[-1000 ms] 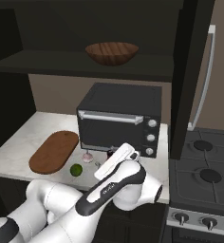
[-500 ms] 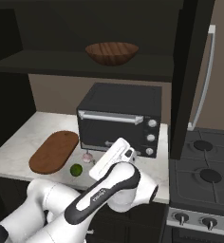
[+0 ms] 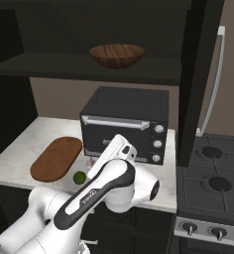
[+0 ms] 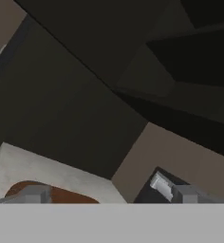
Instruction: Open the cabinet. Place the bowl and condiment on the counter. Then place the lime and garlic on the cutting board.
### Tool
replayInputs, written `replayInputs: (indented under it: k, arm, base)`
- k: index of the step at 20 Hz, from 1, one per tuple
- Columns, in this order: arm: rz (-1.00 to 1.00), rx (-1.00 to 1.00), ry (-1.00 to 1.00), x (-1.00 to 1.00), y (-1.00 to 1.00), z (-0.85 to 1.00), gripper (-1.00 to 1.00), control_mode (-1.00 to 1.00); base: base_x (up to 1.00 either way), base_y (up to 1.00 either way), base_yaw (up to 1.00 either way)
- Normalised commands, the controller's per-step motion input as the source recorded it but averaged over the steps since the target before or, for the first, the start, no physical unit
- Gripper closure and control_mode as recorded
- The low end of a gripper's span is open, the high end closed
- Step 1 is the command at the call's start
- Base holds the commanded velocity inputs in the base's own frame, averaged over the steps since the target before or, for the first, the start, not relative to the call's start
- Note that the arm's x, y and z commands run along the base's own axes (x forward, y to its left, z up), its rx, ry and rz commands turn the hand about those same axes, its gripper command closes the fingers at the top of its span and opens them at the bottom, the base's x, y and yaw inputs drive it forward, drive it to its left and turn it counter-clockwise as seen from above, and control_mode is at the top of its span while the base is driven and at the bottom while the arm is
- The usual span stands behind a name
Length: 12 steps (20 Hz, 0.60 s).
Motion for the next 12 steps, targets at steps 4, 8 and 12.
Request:
replayInputs:
  k: [4, 8, 12]
  arm:
    - [0.0, -0.14, 0.0, 0.0, 0.25, 0.19, -1.0, -1.0]
    - [0.0, -0.16, 0.0, 0.0, 0.29, 0.25, -1.0, -1.0]
    - [0.0, -0.17, 0.0, 0.0, 0.1, 0.26, -1.0, -1.0]
  base:
    - [0.0, 0.0, 0.0]
    - [0.0, 0.0, 0.0]
    - [0.0, 0.0, 0.0]
